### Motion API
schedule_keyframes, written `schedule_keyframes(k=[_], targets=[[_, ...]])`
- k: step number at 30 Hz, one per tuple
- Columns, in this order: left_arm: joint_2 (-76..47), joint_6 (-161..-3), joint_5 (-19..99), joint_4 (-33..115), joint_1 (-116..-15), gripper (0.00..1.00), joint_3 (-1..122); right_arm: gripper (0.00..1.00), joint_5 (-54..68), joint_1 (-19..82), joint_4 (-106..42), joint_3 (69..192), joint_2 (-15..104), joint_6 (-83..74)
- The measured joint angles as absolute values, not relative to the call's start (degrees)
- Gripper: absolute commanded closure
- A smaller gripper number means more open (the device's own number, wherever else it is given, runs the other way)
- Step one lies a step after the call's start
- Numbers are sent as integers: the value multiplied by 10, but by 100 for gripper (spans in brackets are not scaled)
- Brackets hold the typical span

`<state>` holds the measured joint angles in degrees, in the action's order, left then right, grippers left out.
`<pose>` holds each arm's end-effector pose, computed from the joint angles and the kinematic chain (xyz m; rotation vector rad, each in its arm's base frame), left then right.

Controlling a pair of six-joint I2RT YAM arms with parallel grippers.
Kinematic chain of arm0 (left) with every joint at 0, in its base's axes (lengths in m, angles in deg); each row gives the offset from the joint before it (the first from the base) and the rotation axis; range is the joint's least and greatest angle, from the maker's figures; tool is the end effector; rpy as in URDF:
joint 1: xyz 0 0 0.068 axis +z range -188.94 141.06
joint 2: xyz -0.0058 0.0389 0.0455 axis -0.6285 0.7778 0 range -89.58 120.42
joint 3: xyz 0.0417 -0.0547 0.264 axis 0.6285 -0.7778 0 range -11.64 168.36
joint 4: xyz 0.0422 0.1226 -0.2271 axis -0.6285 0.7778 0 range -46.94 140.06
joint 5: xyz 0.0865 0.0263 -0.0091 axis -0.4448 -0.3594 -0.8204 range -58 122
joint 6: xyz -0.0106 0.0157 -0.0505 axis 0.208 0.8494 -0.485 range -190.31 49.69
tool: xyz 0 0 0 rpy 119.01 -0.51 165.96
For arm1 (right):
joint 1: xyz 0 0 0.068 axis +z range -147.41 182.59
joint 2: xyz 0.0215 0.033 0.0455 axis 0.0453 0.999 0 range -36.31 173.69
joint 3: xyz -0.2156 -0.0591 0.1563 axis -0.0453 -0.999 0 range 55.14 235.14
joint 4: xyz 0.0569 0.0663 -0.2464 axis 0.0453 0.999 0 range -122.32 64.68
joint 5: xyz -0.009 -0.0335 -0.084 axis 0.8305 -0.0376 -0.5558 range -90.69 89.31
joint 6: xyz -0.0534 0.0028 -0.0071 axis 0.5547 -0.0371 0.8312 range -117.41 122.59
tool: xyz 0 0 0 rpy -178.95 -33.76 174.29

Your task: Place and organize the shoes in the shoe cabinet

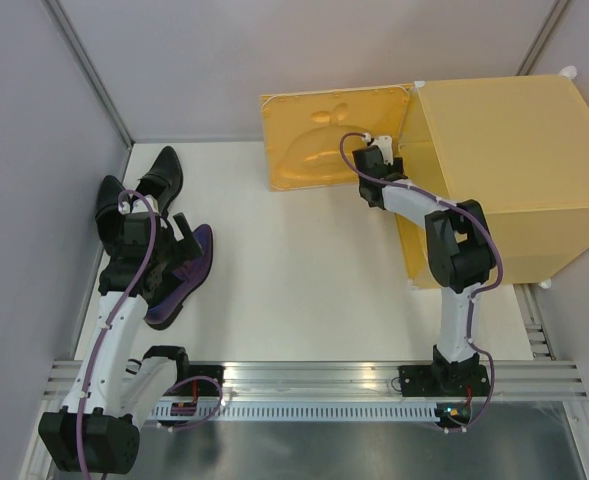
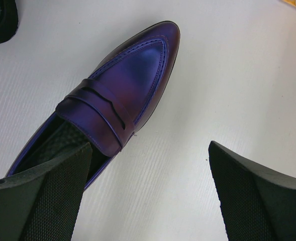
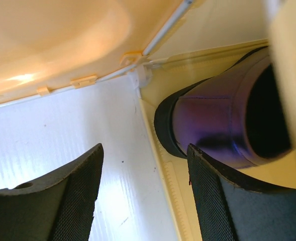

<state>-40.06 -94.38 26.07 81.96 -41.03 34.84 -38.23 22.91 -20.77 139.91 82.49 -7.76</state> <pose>0.1778 -0.0027 0.2881 -0.4908 2.2479 -0.1160 0.4345 0.1377 0.1845 0.1128 2.2112 -0.4822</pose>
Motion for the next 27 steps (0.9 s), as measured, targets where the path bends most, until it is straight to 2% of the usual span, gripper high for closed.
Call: schedule_keyframes(k=[8, 14, 24, 27], targets=[[-401, -944, 260, 820, -410, 0, 348, 28, -334, 252, -220, 1380, 749, -68], [-398, -944, 256, 820, -410, 0, 348, 28, -288, 299, -233, 1400, 739, -57], [-381, -944, 245, 820, -410, 0, 348, 27, -250, 316, -285, 1605, 828, -59], [-376, -945, 245, 821, -410, 0, 348, 26, -254, 316, -292, 1626, 845, -68]])
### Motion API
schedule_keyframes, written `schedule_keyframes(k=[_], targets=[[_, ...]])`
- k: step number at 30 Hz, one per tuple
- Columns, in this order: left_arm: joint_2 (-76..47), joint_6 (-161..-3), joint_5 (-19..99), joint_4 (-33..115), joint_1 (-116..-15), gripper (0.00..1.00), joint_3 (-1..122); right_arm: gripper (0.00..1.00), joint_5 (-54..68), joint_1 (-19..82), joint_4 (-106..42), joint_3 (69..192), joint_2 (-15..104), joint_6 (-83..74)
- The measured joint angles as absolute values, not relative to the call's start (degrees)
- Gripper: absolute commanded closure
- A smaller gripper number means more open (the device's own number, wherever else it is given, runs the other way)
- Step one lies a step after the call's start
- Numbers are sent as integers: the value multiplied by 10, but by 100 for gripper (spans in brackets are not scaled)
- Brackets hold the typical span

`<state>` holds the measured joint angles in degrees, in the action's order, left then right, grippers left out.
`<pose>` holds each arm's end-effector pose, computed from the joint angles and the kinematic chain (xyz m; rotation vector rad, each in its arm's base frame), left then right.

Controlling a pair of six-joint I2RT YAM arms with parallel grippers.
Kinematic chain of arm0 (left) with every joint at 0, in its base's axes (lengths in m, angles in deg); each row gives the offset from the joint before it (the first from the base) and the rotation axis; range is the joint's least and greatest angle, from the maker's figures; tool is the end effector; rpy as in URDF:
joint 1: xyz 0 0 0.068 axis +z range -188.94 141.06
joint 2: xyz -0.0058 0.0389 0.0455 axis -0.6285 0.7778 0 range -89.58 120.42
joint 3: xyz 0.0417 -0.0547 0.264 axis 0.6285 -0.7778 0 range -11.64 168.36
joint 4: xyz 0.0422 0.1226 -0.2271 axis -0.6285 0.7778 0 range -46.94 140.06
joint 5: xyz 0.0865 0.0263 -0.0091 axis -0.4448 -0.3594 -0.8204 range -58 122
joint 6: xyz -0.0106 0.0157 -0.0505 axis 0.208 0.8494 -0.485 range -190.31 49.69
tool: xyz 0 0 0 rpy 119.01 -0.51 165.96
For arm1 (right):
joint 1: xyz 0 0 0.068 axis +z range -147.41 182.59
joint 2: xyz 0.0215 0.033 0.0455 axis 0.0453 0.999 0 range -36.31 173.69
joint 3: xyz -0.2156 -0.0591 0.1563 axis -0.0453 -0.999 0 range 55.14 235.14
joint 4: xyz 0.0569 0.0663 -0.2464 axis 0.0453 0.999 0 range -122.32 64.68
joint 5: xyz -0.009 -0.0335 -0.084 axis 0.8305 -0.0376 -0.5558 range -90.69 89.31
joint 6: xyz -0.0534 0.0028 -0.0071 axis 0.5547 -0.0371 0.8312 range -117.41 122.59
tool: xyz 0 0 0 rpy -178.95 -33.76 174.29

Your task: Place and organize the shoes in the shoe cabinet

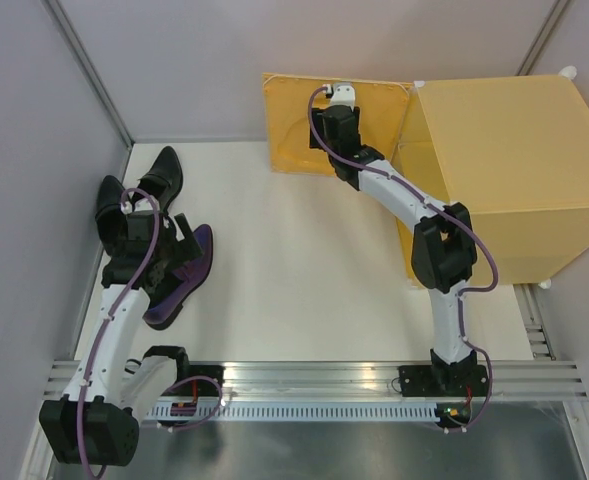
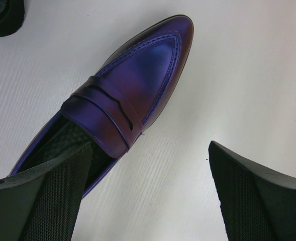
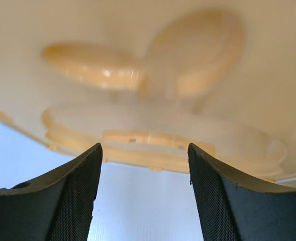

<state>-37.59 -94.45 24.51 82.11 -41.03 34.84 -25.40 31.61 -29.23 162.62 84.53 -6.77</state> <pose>0.1849 -0.0020 0.2810 -0.5107 2.2851 -0.0731 0.4527 0.2341 0.3118 -0.0168 1.8314 0.0699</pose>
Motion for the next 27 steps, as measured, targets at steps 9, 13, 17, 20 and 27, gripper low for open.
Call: schedule_keyframes(k=[9, 13, 17, 20, 27], targets=[[-338, -982, 225, 846, -409, 0, 349, 26, -227, 316, -292, 1505, 776, -95], [-318, -1027, 209, 856, -409, 5, 346, 26, -188, 316, -278, 1417, 695, -104], [-314, -1072, 180, 860, -407, 12, 335, 26, -142, 316, -286, 1325, 593, -118], [-295, -1098, 155, 858, -405, 22, 332, 26, -109, 316, -294, 1248, 516, -131], [-216, -1119, 145, 825, -403, 80, 331, 27, -62, 317, -305, 1135, 438, -147]])
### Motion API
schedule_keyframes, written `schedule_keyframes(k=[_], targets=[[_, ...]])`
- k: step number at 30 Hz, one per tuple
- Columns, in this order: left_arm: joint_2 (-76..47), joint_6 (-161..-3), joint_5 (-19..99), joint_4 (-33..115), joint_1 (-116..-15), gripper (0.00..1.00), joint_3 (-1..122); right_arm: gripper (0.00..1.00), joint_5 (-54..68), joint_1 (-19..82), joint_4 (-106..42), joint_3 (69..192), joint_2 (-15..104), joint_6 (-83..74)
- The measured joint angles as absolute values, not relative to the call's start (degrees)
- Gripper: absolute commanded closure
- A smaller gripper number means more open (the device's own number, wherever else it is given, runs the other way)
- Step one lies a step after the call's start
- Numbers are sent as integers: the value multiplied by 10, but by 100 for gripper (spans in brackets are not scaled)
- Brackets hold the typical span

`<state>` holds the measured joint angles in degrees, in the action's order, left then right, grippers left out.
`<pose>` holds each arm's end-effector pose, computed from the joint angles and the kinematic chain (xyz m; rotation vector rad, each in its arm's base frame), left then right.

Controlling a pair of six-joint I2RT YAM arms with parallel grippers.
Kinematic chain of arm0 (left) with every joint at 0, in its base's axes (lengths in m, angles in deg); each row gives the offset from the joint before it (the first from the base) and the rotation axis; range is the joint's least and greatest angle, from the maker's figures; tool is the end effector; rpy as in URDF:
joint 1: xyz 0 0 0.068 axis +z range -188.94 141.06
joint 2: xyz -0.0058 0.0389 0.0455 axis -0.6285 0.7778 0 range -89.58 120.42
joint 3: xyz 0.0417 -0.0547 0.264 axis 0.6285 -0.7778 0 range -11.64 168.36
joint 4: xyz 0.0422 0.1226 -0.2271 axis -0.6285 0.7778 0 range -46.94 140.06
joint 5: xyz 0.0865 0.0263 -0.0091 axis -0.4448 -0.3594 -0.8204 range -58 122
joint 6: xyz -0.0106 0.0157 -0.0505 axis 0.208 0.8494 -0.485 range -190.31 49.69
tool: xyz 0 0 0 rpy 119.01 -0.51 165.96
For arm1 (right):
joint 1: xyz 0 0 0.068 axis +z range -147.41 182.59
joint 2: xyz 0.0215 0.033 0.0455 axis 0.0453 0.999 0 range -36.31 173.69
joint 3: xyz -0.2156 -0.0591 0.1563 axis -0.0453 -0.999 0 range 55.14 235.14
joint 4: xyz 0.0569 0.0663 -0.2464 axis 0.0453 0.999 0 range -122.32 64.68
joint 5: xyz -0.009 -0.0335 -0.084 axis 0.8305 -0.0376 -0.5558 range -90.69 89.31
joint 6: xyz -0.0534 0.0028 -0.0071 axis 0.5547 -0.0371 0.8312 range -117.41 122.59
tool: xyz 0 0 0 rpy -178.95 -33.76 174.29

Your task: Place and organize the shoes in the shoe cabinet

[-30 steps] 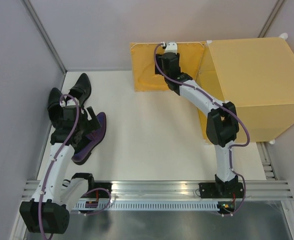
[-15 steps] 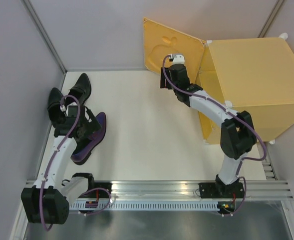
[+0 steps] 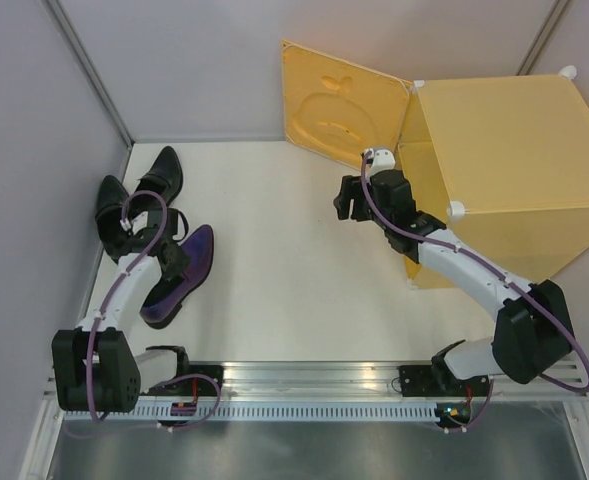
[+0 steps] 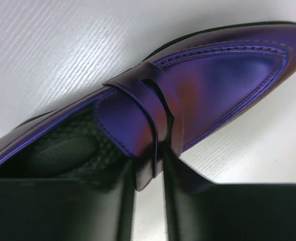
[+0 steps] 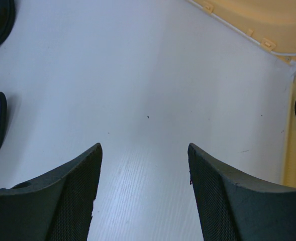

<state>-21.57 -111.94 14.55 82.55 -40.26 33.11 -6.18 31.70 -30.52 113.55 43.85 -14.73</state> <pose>0.2195 0.0057 0.2207 -0.9822 2.3963 0.1401 0.2856 0.1551 0.2948 -0.1430 2.0002 0.4290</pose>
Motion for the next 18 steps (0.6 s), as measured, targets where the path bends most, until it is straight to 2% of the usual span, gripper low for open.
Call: schedule_keyframes(k=[1, 2, 10, 18], targets=[[-211, -1118, 147, 820, -402, 86, 331, 26, -60, 317, -305, 1130, 437, -147], [-209, -1117, 154, 811, -401, 97, 332, 26, -59, 317, -303, 1127, 436, -146], [-148, -1096, 231, 780, -488, 98, 400, 27, -56, 317, -287, 1113, 388, -146], [-17, -1099, 314, 772, -627, 98, 555, 27, -59, 317, -272, 1085, 312, -146]])
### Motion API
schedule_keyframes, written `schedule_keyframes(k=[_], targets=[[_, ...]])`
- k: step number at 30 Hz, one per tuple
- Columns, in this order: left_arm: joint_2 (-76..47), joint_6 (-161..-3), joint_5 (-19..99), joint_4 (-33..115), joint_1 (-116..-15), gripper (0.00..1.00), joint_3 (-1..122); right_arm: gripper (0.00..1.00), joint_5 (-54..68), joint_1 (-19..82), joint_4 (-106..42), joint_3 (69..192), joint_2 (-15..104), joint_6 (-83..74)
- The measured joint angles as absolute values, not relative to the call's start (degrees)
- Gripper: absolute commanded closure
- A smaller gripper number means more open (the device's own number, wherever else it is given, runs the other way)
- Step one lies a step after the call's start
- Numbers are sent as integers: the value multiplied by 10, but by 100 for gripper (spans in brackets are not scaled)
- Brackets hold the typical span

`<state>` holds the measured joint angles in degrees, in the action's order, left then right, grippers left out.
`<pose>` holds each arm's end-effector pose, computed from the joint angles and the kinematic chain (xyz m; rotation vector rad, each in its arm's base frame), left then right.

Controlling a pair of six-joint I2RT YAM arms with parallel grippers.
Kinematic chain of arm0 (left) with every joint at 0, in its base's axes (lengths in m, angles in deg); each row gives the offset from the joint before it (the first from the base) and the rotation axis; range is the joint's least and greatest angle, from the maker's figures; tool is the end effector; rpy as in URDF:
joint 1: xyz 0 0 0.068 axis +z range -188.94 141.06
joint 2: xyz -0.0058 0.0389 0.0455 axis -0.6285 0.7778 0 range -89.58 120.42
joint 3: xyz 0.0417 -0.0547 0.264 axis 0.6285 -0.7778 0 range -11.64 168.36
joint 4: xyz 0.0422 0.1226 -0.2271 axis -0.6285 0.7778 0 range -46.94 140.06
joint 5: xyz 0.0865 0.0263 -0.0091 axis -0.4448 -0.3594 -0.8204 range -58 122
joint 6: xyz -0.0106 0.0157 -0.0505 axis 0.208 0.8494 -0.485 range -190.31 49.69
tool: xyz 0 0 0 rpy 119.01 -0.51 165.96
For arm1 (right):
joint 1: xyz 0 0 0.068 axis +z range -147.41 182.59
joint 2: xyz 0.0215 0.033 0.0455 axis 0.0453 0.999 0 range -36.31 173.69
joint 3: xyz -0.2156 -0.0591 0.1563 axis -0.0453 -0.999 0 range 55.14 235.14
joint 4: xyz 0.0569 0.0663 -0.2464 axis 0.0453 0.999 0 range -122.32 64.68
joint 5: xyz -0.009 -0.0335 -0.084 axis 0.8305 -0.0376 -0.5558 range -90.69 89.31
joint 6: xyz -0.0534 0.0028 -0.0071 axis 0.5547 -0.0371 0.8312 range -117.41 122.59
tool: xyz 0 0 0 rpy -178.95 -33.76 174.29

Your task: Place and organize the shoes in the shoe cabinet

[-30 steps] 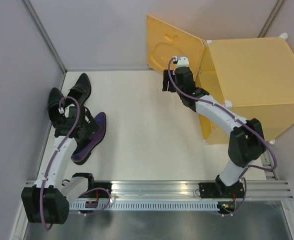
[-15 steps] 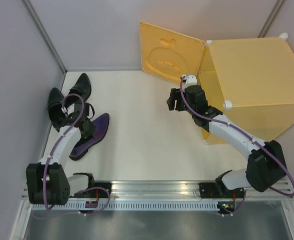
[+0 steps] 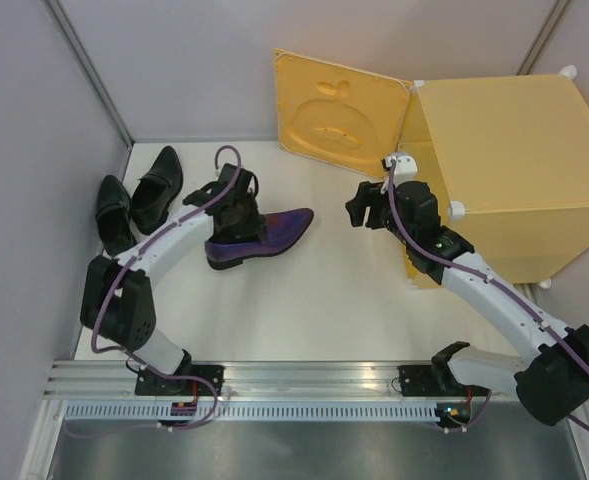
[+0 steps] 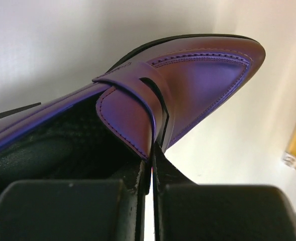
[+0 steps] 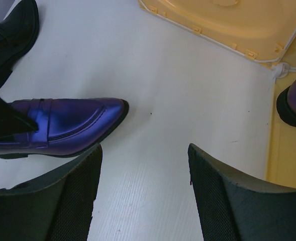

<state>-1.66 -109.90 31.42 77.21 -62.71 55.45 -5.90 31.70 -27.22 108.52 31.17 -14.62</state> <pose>0.2963 -0.1300 0.2565 -0.3599 2.5600 -0.4170 0.2414 0.1307 0.3199 -0.1378 1.9262 0.4585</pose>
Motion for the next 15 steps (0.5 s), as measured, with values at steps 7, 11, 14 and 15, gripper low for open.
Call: schedule_keyframes(k=[7, 11, 14, 15], targets=[[150, -1124, 335, 742, -708, 98, 718, 27, -70, 317, -263, 1059, 269, -149], [242, -1148, 344, 727, -741, 97, 797, 27, -75, 317, -250, 1050, 254, -148], [295, -1159, 349, 720, -763, 85, 846, 27, -85, 317, -244, 1045, 248, -148], [307, -1162, 352, 720, -769, 78, 861, 27, -87, 317, -241, 1044, 247, -148]])
